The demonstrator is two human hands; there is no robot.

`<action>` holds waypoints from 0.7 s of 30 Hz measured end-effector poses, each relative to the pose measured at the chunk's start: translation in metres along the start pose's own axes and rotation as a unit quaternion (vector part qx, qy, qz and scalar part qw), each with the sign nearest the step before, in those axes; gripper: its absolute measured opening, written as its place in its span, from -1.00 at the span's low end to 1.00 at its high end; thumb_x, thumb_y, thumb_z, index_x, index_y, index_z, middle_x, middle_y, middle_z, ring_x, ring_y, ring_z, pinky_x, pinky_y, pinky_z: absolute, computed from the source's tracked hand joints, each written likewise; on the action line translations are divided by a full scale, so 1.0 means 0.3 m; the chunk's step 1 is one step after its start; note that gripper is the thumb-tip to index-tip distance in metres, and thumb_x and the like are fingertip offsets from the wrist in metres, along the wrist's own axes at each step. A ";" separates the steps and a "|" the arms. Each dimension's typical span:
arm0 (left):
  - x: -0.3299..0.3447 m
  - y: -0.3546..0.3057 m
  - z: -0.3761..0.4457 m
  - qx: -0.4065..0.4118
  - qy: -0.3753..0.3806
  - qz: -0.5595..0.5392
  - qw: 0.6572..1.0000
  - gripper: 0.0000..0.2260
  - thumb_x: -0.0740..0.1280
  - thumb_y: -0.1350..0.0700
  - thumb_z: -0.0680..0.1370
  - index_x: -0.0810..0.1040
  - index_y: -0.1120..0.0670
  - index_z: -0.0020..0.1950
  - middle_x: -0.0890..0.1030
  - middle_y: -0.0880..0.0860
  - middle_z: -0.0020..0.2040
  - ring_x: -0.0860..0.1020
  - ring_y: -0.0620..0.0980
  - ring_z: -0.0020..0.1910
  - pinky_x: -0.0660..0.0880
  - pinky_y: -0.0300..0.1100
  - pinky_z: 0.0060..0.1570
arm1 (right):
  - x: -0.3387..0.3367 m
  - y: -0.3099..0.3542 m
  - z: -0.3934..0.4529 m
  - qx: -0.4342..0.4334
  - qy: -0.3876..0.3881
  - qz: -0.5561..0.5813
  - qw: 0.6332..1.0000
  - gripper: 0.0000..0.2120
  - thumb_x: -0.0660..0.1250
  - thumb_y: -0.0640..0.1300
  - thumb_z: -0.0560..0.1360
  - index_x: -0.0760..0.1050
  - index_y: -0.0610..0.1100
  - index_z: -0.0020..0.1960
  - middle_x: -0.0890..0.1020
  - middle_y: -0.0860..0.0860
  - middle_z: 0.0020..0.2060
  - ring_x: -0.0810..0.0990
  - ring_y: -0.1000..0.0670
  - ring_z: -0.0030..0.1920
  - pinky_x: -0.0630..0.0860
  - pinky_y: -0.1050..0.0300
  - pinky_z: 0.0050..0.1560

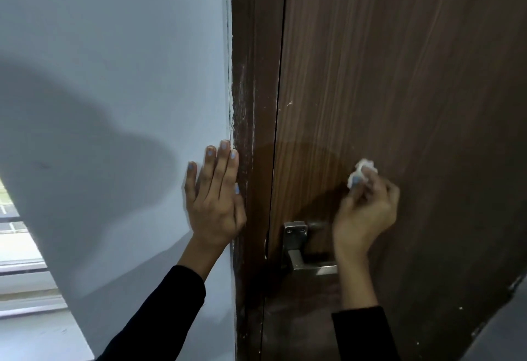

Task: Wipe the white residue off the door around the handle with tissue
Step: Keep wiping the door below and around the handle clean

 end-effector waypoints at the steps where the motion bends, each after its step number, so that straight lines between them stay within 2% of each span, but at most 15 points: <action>1: -0.001 -0.001 0.001 -0.001 0.000 0.000 1.000 -0.50 0.00 0.10 0.58 0.11 0.09 0.53 0.16 0.01 0.53 0.13 0.03 0.54 0.02 0.04 0.51 | 0.017 0.035 0.008 -0.023 0.000 0.008 1.000 -0.73 0.28 -0.38 0.47 0.54 -0.25 0.15 0.49 -0.16 0.06 0.51 0.01 0.04 0.35 0.54 0.04; 3: -0.003 -0.002 0.001 -0.002 0.000 -0.001 1.000 -0.49 0.02 0.11 0.56 0.12 0.09 0.53 0.17 0.03 0.52 0.14 0.03 0.54 0.03 0.05 0.51 | 0.058 0.109 -0.024 -0.105 0.033 0.021 0.994 -0.74 0.30 -0.38 0.46 0.55 -0.26 0.14 0.52 -0.16 0.06 0.50 0.03 0.05 0.35 0.50 0.12; 5: -0.005 0.000 -0.001 0.002 -0.001 -0.002 1.000 -0.49 0.03 0.12 0.56 0.13 0.10 0.53 0.18 0.05 0.52 0.15 0.04 0.53 0.04 0.05 0.50 | 0.088 0.143 -0.100 -0.184 0.113 0.016 0.976 -0.74 0.31 -0.39 0.45 0.56 -0.26 0.13 0.54 -0.15 0.06 0.52 0.03 0.06 0.43 0.35 0.15; 7: -0.006 0.004 -0.002 0.008 -0.002 -0.004 1.000 -0.50 0.03 0.11 0.56 0.13 0.10 0.53 0.19 0.06 0.51 0.15 0.04 0.53 0.05 0.06 0.50 | 0.074 0.099 -0.128 -0.208 0.155 0.000 0.966 -0.73 0.33 -0.38 0.43 0.58 -0.23 0.11 0.55 -0.11 0.05 0.54 0.04 0.04 0.48 0.27 0.13; 9: -0.005 0.004 -0.002 0.011 -0.004 -0.007 1.000 -0.50 0.01 0.10 0.57 0.13 0.10 0.53 0.19 0.05 0.51 0.13 0.03 0.54 0.03 0.05 0.50 | 0.015 -0.019 -0.084 -0.158 0.132 -0.016 0.978 -0.72 0.36 -0.40 0.39 0.59 -0.19 0.06 0.56 -0.04 0.01 0.54 0.08 -0.01 0.44 0.38 0.08; 12: 0.001 -0.002 -0.006 0.005 -0.006 -0.007 1.000 -0.50 -0.01 0.08 0.58 0.12 0.10 0.53 0.18 0.03 0.51 0.11 0.02 0.54 0.02 0.05 0.50 | -0.108 -0.252 -0.013 -0.020 0.072 -0.027 0.997 -0.74 0.39 -0.42 0.35 0.60 -0.17 -0.03 0.61 -0.13 -0.08 0.61 -0.07 -0.09 0.41 0.46 -0.05; 14: 0.007 0.000 -0.011 0.002 -0.007 -0.004 1.000 -0.51 -0.01 0.08 0.59 0.11 0.09 0.53 0.17 0.02 0.52 0.11 0.02 0.54 0.00 0.04 0.51 | -0.152 -0.384 -0.037 0.068 0.066 -0.035 0.995 -0.76 0.41 -0.39 0.36 0.59 -0.13 -0.06 0.62 -0.15 -0.11 0.62 -0.12 -0.09 0.37 0.57 -0.10; 16: 0.009 0.004 -0.012 0.000 -0.006 -0.003 1.000 -0.51 -0.01 0.08 0.59 0.11 0.09 0.54 0.18 0.02 0.51 0.11 0.01 0.54 -0.02 0.03 0.52 | -0.166 -0.471 -0.108 0.117 0.077 -0.040 0.989 -0.79 0.41 -0.36 0.37 0.57 -0.11 -0.07 0.63 -0.16 -0.10 0.62 -0.11 -0.07 0.36 0.60 -0.11; 18: 0.008 0.003 -0.012 -0.002 -0.009 -0.006 1.000 -0.51 0.00 0.08 0.59 0.11 0.08 0.54 0.18 0.02 0.51 0.11 0.01 0.54 -0.01 0.03 0.51 | -0.158 -0.512 -0.211 0.159 0.102 -0.040 0.981 -0.80 0.40 -0.37 0.38 0.55 -0.14 -0.06 0.62 -0.18 -0.08 0.61 -0.11 -0.06 0.40 0.54 -0.09; 21: 0.005 -0.002 -0.013 -0.003 -0.012 -0.011 1.000 -0.51 0.01 0.10 0.59 0.11 0.08 0.54 0.18 0.02 0.51 0.11 0.01 0.54 -0.01 0.03 0.51 | -0.100 -0.492 -0.409 0.187 0.163 -0.078 0.965 -0.72 0.42 -0.41 0.35 0.49 -0.09 -0.08 0.57 -0.13 -0.09 0.58 -0.12 -0.10 0.49 0.12 -0.02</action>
Point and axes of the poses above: each hand's wrist, its own z-axis towards the middle knuckle, its own x-axis out of the palm, y = z × x, the point moved 2 cm from there along z, towards the middle knuckle
